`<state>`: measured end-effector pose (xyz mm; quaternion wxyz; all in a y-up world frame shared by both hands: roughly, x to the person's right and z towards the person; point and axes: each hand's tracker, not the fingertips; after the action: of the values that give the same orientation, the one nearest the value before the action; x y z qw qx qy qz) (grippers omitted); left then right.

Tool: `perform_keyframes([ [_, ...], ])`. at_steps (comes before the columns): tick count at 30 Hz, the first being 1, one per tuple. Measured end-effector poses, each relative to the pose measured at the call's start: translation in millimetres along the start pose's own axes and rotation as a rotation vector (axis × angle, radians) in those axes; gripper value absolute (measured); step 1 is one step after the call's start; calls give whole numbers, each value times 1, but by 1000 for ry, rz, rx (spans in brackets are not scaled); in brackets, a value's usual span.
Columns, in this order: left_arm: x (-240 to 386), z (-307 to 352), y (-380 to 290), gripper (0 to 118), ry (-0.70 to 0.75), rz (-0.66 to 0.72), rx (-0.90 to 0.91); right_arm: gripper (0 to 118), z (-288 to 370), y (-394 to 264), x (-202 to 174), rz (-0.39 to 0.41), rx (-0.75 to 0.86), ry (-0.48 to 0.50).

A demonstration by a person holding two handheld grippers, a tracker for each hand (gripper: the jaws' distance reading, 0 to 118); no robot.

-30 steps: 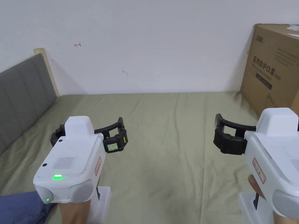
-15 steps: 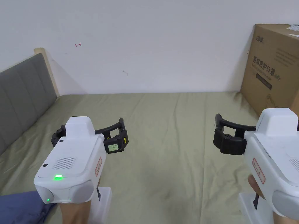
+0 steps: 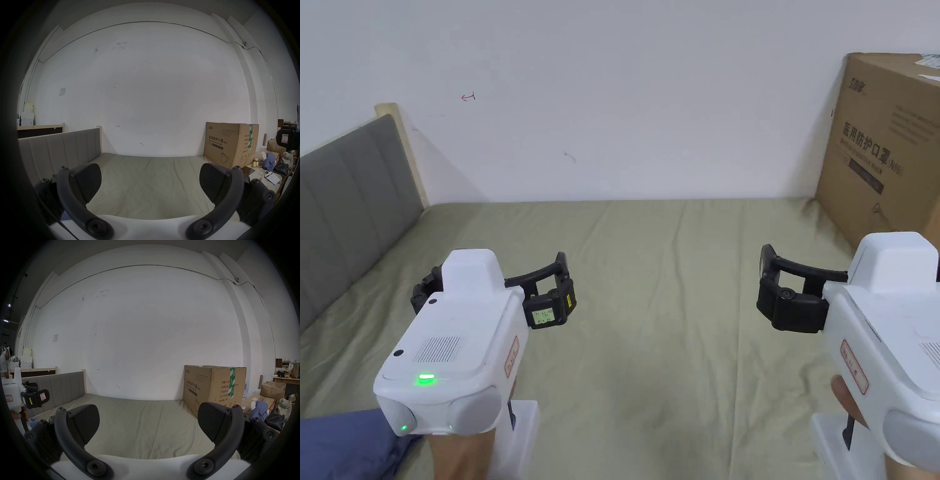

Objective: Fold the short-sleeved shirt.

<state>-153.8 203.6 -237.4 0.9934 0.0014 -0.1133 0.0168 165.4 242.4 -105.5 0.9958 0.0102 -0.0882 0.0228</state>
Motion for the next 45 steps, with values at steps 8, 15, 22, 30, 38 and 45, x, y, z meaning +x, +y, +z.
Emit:
perform_keyframes([
  [8,0,0,1,118,-1,1,3,118,0,1,0,1,-2,-2],
  [15,0,1,2,118,-2,3,6,118,-1,1,-1,2,-5,-8],
  [22,-2,1,1,118,-8,4,5,118,-15,2,6,-173,-204,16],
  [30,-3,3,3,118,-3,15,6,117,-27,11,11,-411,-523,-160],
  [38,-2,5,3,118,-2,17,5,117,-28,17,8,-373,-565,-153],
  [45,-3,5,4,118,-3,14,9,117,-26,17,3,-267,-489,-140],
])
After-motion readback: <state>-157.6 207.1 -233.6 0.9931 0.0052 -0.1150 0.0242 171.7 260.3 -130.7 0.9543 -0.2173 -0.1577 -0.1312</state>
